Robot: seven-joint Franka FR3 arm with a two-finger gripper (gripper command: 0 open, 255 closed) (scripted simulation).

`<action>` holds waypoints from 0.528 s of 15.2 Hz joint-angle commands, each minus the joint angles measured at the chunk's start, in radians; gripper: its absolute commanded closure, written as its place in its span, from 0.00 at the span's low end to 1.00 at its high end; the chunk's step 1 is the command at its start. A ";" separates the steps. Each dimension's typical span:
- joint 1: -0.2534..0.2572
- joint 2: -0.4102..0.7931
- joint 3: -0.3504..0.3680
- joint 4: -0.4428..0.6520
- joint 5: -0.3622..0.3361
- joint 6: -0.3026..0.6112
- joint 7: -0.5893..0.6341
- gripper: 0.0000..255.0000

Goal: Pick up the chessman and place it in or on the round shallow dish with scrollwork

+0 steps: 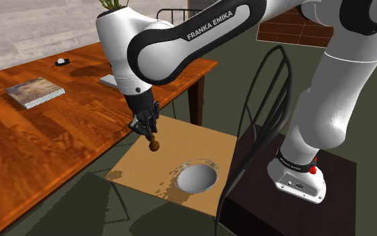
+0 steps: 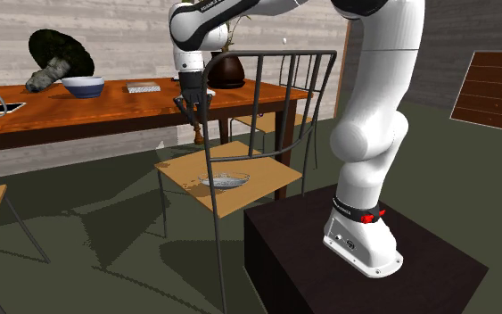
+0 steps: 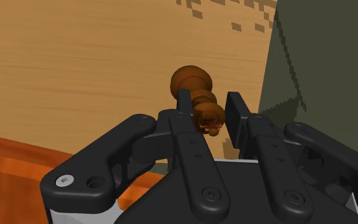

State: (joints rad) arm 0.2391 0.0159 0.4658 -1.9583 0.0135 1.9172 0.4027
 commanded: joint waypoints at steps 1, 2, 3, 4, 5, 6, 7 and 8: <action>0.000 -0.003 0.000 0.012 0.001 -0.016 0.000 1.00; 0.002 -0.044 0.002 -0.028 0.021 -0.012 -0.004 1.00; 0.004 -0.084 0.004 -0.067 0.041 -0.009 -0.008 1.00; 0.008 -0.125 0.005 -0.105 0.060 -0.008 -0.012 1.00; 0.013 -0.165 0.006 -0.141 0.080 -0.008 -0.016 1.00; 0.020 -0.205 0.006 -0.176 0.099 -0.010 -0.019 1.00; 0.028 -0.245 0.005 -0.210 0.118 -0.013 -0.023 1.00; 0.036 -0.285 0.005 -0.242 0.137 -0.017 -0.025 1.00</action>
State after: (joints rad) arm 0.2672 -0.2269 0.4712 -2.1723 0.1302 1.9111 0.3797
